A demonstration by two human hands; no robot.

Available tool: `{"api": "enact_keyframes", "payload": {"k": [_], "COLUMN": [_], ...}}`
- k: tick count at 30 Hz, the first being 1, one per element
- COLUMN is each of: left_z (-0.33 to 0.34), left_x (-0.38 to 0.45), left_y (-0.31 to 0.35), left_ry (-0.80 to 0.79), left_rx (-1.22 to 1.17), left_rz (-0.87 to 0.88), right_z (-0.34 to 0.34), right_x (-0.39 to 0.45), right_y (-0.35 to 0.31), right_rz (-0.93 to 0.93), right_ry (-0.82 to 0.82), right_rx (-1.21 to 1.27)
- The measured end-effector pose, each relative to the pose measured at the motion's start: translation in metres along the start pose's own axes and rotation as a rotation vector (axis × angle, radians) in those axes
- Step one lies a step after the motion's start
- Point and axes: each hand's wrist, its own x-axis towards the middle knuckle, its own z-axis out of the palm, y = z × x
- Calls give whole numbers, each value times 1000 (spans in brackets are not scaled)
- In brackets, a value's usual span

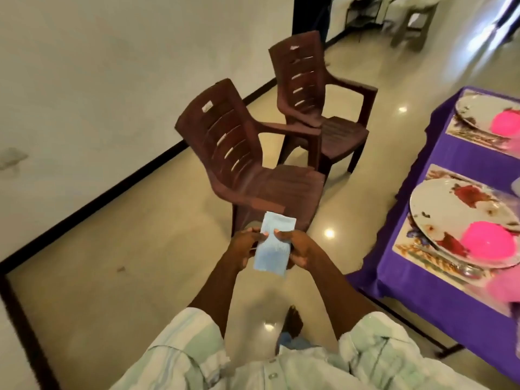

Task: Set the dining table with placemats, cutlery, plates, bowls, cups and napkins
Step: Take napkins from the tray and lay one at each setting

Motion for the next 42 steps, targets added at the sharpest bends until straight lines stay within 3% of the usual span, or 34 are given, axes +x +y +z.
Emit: {"api": "enact_keyframes", "payload": {"k": [8, 17, 24, 30, 39, 42], "left_z": [98, 205, 281, 338, 471, 528], "left_x": [102, 197, 277, 343, 469, 496], "left_y": [68, 126, 179, 210, 248, 262], "left_ry": [-57, -217, -349, -335, -333, -353], "left_rx": [74, 246, 367, 470, 631, 691], "left_rz": [-35, -84, -98, -113, 58, 161], "right_z": [-80, -174, -227, -269, -395, -450], "right_x": [46, 103, 141, 174, 224, 233], "right_y": [-101, -161, -231, -281, -372, -410], "right_rz": [-73, -112, -147, -168, -308, -271], "right_ry": [92, 468, 620, 771, 957, 1043], "right_rx": [2, 23, 66, 156, 399, 401]}}
